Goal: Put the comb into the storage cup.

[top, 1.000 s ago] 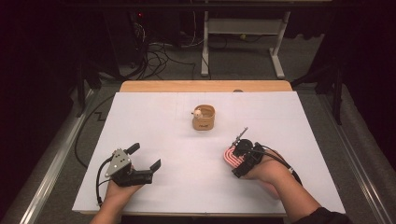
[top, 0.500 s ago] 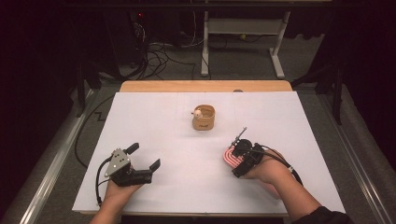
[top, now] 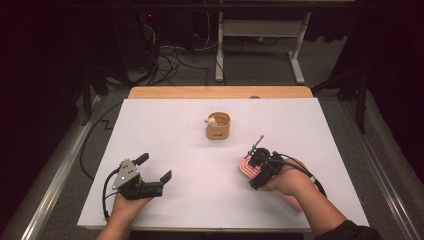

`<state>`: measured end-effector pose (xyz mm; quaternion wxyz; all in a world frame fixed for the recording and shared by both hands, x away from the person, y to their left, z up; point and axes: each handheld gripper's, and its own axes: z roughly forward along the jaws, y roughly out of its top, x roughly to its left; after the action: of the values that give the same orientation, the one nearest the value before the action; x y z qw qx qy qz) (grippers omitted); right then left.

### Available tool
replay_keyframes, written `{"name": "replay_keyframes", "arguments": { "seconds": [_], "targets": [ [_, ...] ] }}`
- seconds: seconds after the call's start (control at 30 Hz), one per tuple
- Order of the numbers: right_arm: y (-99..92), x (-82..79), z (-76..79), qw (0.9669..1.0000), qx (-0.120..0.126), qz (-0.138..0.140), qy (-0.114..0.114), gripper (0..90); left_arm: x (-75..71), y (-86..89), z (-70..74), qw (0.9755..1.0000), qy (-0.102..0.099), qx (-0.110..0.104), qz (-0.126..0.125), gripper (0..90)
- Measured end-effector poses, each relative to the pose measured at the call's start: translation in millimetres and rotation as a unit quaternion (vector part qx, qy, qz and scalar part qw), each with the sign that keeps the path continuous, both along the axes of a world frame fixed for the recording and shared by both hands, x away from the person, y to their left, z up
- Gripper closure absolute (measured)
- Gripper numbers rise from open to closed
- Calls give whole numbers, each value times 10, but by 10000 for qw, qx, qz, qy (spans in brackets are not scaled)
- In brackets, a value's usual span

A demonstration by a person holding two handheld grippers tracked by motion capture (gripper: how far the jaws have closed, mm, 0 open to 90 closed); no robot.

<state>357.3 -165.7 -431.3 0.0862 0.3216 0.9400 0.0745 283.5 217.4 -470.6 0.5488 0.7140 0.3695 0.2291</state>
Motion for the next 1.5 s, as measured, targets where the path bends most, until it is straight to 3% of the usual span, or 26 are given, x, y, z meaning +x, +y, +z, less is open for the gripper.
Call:
{"name": "replay_keyframes", "arguments": {
  "seconds": [0.63, 1.03, 1.3, 1.5],
  "targets": [
    [-48, -8, 201, 9998, -46, 13, -199, 200, 3, 5, 2, 10000, 18, -34, -7, 0],
    [-97, -30, 359, 9971, 411, -95, -639, 199, 3, 6, 3, 10000, 16, -49, -14, 1],
    [-173, -59, 414, 9913, 850, -249, -974, 199, 2, 9, 4, 10000, 26, -67, 3, 0],
    [-225, -80, 451, 9834, 1215, -319, -1308, 198, 9, 6, -1, 10000, 49, -43, 3, 1]
  ]
}}
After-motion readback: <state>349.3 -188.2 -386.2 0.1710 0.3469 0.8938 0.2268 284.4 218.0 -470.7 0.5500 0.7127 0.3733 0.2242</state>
